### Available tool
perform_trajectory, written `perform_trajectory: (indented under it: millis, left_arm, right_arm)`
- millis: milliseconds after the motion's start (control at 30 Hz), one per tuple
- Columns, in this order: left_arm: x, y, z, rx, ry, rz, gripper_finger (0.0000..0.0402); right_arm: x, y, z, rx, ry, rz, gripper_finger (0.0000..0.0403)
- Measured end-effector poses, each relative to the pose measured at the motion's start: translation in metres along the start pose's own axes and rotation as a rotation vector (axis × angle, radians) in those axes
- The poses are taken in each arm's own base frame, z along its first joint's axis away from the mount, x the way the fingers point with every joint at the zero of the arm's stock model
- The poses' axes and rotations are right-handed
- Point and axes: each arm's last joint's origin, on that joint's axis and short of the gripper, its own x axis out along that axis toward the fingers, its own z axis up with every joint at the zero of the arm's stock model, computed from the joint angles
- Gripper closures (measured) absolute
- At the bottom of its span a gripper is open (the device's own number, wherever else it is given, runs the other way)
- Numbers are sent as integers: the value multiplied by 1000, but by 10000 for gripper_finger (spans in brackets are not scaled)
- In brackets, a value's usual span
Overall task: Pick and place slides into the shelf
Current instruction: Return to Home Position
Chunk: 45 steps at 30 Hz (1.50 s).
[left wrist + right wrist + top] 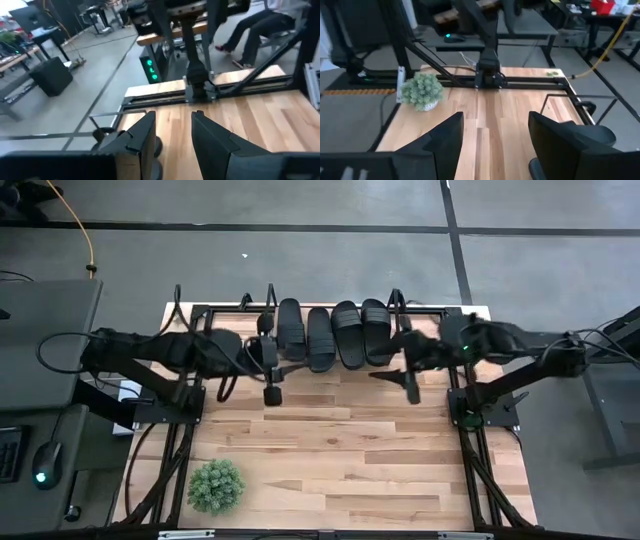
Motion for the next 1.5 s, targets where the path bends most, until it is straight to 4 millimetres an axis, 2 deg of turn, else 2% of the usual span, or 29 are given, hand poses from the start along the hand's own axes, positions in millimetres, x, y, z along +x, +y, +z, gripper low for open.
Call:
perform_trajectory:
  millis: [333, 533, 633, 767, 900, 1100, 1300, 1500]
  left_arm:
    - [3, 31, -8, -15, 46, 35, 291]
    - [5, 40, -13, -21, 75, 22, 291]
    - [2, 41, -13, -21, 71, 19, 291]
    - [-13, 46, -9, -25, 43, 21, 291]
    - [-31, 48, -12, -38, -2, -16, 291]
    - [-49, 47, -33, -78, -107, -2, 291]
    - [-61, 43, -65, -109, -174, 11, 291]
    - [-67, 35, -101, -172, -247, 17, 291]
  right_arm:
    - [-58, -7, 1, -8, -66, 32, 190]
    - [-90, -9, -2, -3, -109, 32, 190]
    - [-103, -10, -6, -11, -114, 31, 190]
    - [-116, -11, -10, -1, -141, 24, 190]
    - [-122, -12, -34, -1, -206, 23, 190]
    - [-128, -13, -74, 1, -412, -4, 190]
    - [-131, -13, -107, 5, -563, -13, 190]
    - [-115, -11, -146, 22, -622, -10, 190]
